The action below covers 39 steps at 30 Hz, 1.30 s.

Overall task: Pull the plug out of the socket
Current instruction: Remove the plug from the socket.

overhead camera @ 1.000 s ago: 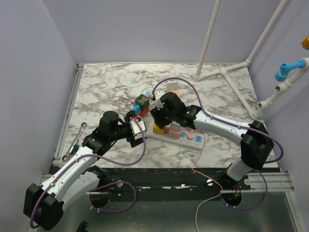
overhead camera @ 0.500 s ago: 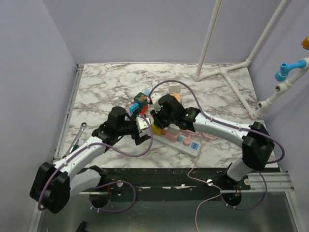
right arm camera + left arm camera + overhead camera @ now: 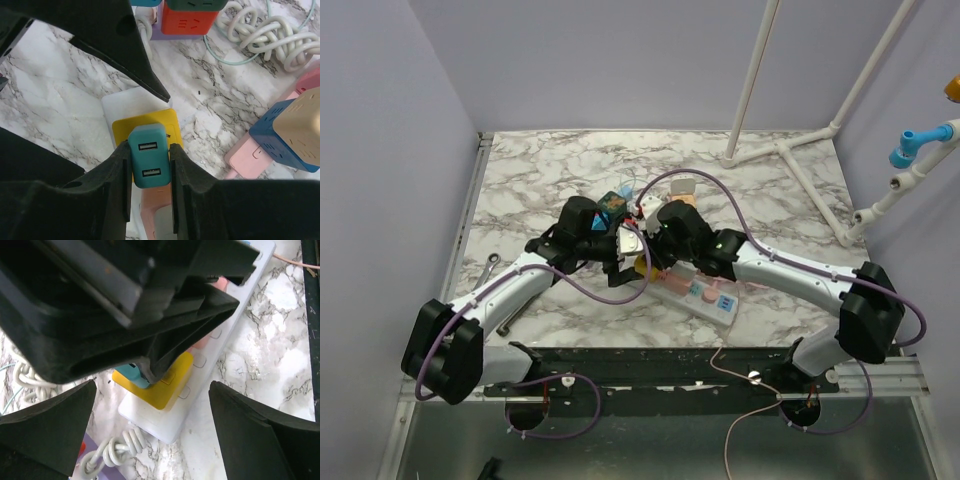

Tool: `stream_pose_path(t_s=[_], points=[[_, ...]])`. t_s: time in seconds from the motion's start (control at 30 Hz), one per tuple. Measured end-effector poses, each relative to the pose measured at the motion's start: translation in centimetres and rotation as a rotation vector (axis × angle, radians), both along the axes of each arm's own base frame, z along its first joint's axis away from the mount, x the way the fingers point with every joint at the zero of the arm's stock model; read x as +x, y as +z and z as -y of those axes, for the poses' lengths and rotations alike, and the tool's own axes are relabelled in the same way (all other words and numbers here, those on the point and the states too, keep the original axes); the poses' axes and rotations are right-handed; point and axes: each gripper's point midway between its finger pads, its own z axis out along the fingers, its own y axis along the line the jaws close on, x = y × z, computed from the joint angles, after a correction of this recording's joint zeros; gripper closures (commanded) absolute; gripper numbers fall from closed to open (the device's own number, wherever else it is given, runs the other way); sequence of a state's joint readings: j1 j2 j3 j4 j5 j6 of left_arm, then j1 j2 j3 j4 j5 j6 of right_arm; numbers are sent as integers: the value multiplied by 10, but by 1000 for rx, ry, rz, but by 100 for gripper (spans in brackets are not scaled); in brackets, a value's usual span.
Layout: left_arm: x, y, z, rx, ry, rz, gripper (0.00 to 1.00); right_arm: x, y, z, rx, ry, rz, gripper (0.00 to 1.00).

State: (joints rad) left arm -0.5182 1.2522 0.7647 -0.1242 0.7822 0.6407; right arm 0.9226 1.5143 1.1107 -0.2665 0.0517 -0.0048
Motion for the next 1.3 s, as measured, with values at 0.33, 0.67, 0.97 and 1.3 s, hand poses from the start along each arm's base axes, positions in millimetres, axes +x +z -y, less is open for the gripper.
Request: stream_pose_path(t_s=[0.33,0.67,0.97,1.3], points=[[-17,-11,-10,70,-129,8,2,-8,33,14,44,5,60,99],[3,2,10,41,-185,9,2,-8,33,13,63,12,43,99],[5,2,16,79,-325,3,20,-5,32,17,71,-15,24,99],[0,-1,14,106,-377,-23,19,-8,29,17,71,-4,14,99]])
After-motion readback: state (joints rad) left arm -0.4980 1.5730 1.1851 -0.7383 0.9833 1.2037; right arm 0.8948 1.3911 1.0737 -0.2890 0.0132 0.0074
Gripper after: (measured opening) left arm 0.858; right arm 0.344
